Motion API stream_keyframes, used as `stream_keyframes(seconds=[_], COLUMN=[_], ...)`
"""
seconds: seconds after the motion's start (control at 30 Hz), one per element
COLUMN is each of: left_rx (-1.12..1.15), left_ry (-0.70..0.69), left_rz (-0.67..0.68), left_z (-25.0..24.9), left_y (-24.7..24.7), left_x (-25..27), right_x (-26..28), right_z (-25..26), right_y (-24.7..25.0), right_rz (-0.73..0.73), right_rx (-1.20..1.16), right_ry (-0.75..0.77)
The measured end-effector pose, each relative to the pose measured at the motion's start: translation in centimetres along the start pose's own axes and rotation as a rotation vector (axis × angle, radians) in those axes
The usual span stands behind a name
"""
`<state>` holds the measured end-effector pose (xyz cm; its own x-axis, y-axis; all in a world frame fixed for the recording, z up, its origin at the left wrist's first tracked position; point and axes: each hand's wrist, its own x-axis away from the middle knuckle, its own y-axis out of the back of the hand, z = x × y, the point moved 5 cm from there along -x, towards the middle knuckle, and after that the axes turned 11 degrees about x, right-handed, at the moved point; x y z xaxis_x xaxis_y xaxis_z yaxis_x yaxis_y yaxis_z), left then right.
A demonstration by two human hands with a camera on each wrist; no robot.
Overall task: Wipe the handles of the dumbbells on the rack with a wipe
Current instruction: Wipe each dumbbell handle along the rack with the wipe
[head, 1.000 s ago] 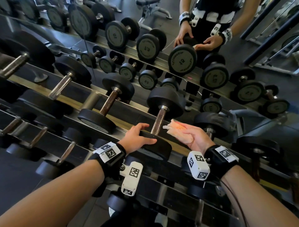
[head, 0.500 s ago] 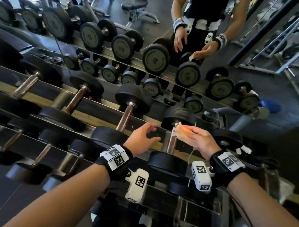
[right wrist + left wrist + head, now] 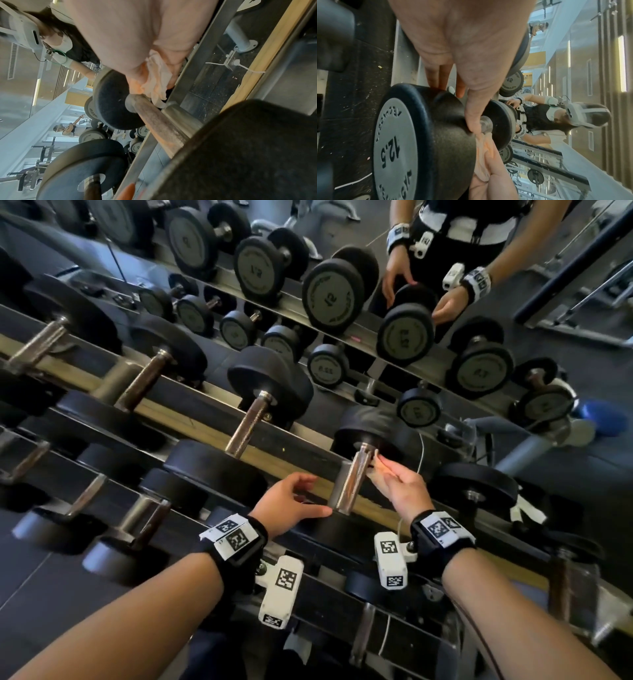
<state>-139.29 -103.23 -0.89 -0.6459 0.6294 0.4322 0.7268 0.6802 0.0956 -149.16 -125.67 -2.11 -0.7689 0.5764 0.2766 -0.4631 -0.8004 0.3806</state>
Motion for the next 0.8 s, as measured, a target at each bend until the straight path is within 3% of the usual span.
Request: stream_keyframes(seconds=[0.3, 0.5, 0.57, 0.67, 0.73, 0.8], left_rx=[0.131, 0.139, 0.157, 0.219, 0.288, 0.363], left_ry=[0.106, 0.136, 0.136, 0.154, 0.194, 0.241], left_rz=[-0.006, 0.034, 0.032, 0.049, 0.057, 0.054], left_z=[1.3, 1.4, 1.5, 1.8, 2.3, 2.8], left_y=[-0.1, -0.1, -0.2, -0.6, -1.0, -1.3], left_x=[0.1, -0.2, -0.1, 0.3, 0.7, 0.9], right_x=[1.3, 4.1, 3.3, 1.1, 0.7, 1.2], right_z=[-1.5, 0.1, 0.6, 0.8, 0.8, 0.4], right_y=[-2.1, -1.7, -0.6, 0.8, -0.3, -1.6], right_rz=[0.136, 0.391, 0.329, 0.082, 0.103, 0.124], right_rx=[0.066, 0.131, 0.005, -0.101, -0.042, 0.169], right_ry=[0.001, 0.008, -0.003, -0.028, -0.017, 0.042])
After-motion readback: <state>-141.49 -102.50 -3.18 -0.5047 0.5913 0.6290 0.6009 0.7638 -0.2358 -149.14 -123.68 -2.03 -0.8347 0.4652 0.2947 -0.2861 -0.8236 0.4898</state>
